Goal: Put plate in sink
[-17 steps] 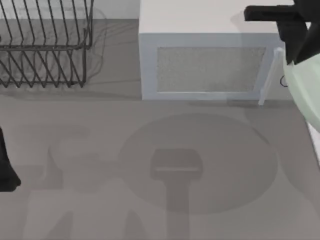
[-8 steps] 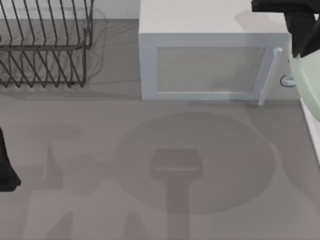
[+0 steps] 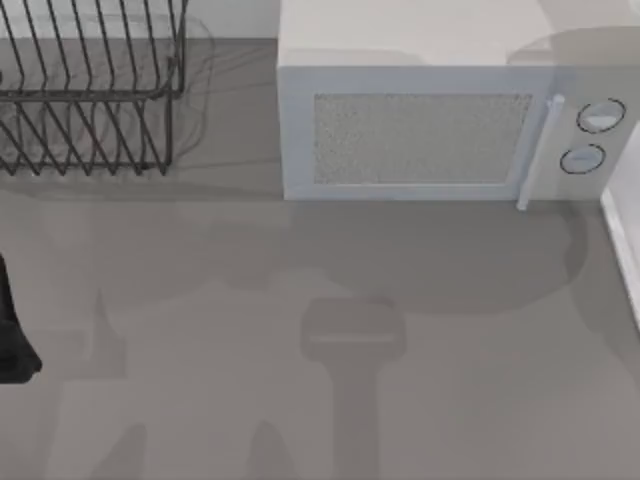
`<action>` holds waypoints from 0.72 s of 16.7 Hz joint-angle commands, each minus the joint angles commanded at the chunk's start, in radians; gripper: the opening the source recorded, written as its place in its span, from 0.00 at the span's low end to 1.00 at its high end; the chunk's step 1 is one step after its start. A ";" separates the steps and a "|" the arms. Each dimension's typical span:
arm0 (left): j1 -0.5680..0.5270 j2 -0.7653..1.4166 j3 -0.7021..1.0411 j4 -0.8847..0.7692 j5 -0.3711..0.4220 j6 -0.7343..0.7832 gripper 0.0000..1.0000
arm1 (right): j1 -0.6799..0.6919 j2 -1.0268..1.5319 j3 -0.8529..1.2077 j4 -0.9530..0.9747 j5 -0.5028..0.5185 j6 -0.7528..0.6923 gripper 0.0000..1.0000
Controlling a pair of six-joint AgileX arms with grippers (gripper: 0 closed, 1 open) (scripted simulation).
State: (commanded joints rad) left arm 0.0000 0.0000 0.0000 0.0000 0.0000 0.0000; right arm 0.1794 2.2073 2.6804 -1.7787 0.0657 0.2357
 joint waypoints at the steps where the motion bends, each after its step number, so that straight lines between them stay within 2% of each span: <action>1: 0.000 0.000 0.000 0.000 0.000 0.000 1.00 | -0.047 0.072 0.061 0.001 0.003 -0.037 0.00; 6: 0.000 0.000 0.000 0.000 0.000 0.000 1.00 | -0.223 0.403 0.229 0.012 -0.026 -0.220 0.00; 9: 0.000 0.000 0.000 0.000 0.000 0.000 1.00 | -0.259 0.493 0.224 0.021 -0.053 -0.286 0.00; 12: 0.000 0.000 0.000 0.000 0.000 0.000 1.00 | -0.262 0.502 0.219 0.022 -0.057 -0.294 0.00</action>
State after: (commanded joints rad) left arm 0.0000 0.0000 0.0000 0.0000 0.0000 0.0000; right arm -0.0825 2.7094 2.8990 -1.7570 0.0092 -0.0580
